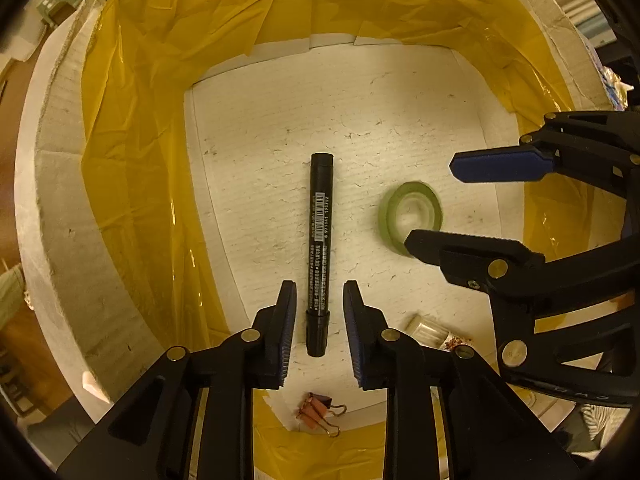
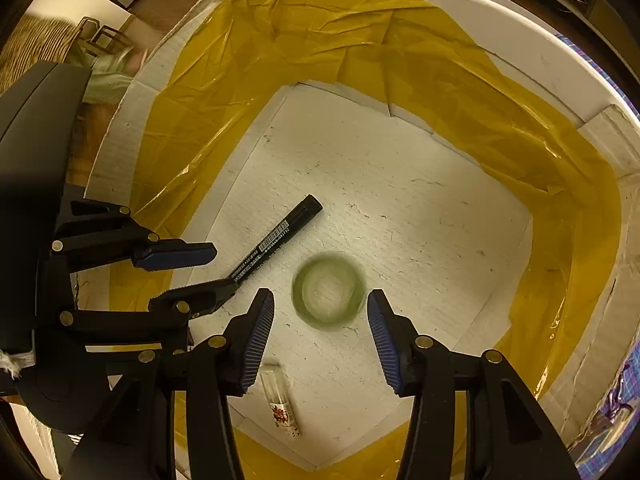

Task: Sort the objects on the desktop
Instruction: 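Open the left tool to drop the marker while the right tool drops the tape, then move both tools out of the box back over the plaid cloth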

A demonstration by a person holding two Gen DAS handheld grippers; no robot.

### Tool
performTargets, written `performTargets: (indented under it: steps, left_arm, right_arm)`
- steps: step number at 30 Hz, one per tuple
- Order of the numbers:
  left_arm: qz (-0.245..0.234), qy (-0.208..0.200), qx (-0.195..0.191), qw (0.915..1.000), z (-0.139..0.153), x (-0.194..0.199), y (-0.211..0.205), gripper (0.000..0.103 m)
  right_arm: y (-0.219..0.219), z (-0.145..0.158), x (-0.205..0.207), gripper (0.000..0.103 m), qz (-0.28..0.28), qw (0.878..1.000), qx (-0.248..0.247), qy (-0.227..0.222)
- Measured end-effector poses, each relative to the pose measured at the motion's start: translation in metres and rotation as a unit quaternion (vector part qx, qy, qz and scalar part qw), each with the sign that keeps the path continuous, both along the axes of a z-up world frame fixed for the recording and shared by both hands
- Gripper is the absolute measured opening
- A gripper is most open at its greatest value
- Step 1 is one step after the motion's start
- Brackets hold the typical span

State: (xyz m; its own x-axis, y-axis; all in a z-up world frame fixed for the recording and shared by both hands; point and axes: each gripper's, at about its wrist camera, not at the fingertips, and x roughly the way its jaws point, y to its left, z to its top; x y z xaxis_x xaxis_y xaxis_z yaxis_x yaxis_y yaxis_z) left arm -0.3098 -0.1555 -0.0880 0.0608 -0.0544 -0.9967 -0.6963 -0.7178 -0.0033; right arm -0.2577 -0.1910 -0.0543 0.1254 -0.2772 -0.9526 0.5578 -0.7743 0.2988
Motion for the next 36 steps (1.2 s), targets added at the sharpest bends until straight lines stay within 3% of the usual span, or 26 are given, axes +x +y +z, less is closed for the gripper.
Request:
performTargets:
  steps: [18, 20, 27, 28, 36]
  left_arm:
    - [-0.023, 0.008, 0.005, 0.9997, 0.03, 0.041, -0.032, 0.028]
    - [-0.026, 0.01, 0.005, 0.9996, 0.034, 0.047, -0.036, 0.028]
    - [-0.026, 0.024, 0.019, 0.9992, 0.06, 0.058, -0.047, 0.031]
    - [-0.025, 0.028, 0.024, 0.999, 0.066, 0.063, -0.063, 0.032]
    - [-0.055, 0.029, 0.033, 0.9975, 0.074, 0.103, -0.042, 0.033]
  right_arm:
    - [-0.004, 0.035, 0.04, 0.059, 0.024, 1.0, -0.005, 0.008]
    - [0.014, 0.033, 0.031, 0.059, 0.027, 1.0, -0.005, 0.01]
    - [0.017, 0.055, 0.044, 0.06, 0.033, 0.999, -0.015, 0.019]
    - [0.017, 0.054, 0.046, 0.061, 0.032, 0.999, -0.017, 0.02]
    - [0.029, 0.054, 0.076, 0.062, 0.039, 0.999, -0.018, 0.022]
